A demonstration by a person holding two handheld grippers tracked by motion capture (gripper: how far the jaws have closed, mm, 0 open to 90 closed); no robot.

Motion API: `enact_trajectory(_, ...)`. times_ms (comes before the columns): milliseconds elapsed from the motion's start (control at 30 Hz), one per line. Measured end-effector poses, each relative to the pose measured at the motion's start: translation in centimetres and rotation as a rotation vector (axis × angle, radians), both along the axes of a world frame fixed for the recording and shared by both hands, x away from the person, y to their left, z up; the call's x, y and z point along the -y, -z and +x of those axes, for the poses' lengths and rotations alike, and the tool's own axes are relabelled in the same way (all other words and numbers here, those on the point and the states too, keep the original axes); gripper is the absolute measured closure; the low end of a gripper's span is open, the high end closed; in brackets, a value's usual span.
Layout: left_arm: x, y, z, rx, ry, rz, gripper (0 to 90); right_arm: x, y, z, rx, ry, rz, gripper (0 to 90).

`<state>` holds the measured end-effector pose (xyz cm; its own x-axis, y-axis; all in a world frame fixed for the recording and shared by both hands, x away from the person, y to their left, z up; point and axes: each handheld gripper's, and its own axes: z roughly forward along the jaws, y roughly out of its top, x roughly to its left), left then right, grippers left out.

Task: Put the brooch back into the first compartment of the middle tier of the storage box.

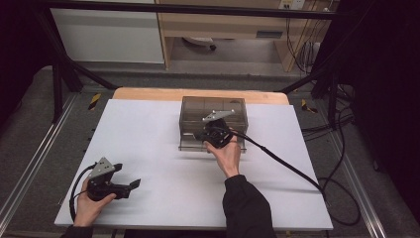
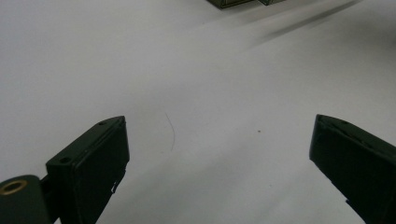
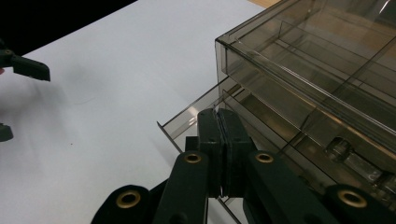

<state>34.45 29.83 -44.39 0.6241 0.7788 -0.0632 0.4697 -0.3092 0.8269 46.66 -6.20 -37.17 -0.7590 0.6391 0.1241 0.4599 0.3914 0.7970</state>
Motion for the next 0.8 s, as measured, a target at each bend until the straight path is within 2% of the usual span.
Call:
enact_trajectory(367,0.0,0.0,0.0,0.0,-0.003,-0.007,4.7,-0.6,1.5,0.9,-0.015,0.014,-0.001,89.0)
enact_trajectory(800,0.0,0.0,0.0,-0.001,0.0,-0.004,4.7,-1.1,2.7,1.2,-0.02,0.014,-0.004,89.0)
